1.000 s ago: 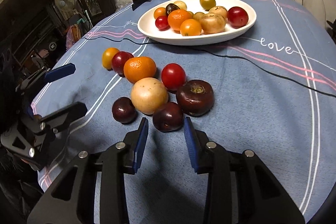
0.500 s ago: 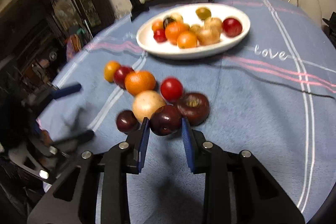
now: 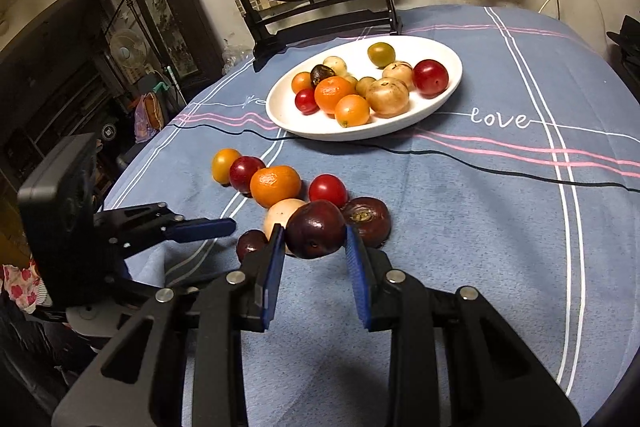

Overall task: Organize fruits
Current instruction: 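Grasp the dark plum with the right tool, then grasp the dark red plum with the left tool while the right tool holds its plum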

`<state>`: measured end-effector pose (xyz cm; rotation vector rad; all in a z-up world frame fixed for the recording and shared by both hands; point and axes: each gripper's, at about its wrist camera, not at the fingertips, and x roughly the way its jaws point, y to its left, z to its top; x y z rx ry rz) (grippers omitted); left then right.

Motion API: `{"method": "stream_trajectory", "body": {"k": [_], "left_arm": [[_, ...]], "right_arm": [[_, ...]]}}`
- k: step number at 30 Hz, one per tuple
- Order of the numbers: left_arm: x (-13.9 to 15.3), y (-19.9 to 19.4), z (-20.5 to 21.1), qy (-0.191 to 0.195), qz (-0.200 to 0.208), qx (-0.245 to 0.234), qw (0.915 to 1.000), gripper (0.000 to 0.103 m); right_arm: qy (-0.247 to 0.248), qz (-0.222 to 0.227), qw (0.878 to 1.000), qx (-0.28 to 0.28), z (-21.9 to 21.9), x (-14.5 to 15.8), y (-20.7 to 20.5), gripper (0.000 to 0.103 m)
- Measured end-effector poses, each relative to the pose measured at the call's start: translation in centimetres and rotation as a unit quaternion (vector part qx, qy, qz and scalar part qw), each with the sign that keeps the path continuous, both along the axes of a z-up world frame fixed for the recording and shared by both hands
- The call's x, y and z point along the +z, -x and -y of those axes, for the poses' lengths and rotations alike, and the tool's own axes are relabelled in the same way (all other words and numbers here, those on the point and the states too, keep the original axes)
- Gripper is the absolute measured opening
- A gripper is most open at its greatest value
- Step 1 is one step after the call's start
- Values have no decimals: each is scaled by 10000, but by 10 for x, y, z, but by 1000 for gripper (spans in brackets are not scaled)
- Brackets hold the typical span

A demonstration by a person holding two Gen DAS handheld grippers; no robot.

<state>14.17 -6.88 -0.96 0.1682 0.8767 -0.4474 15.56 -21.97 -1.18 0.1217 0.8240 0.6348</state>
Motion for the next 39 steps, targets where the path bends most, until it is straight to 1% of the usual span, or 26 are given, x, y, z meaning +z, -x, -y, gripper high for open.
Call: {"method": "stream_trajectory", "body": {"k": [8, 10, 13, 17, 28, 34, 37, 39], "left_arm": [[-6, -9, 0, 28, -191, 87, 9998, 50], [-7, -10, 0, 53, -232, 103, 9997, 43], [-10, -13, 0, 33, -306, 105, 9995, 36], [-10, -13, -1, 36, -322, 139, 9994, 34], [-8, -10, -6, 157, -323, 197, 9992, 33], [-4, -3, -16, 310, -222, 307, 9988, 33], [0, 0, -20, 337, -110, 411, 9985, 33], [3, 2, -23, 360, -37, 452, 9983, 33]], "right_arm": [[-29, 16, 10000, 22, 0, 2, 2, 31], [-37, 16, 10000, 17, 1, 1, 1, 31], [-29, 8, 10000, 5, 1, 1, 1, 31], [-16, -3, 10000, -27, 2, 1, 0, 31], [-18, -39, 10000, -44, 2, -2, -2, 31], [73, -1, 10000, -58, 1, -6, -5, 31], [165, 57, 9998, -24, -2, -8, -5, 31], [111, 64, 9999, 57, -3, -9, -6, 31]]}}
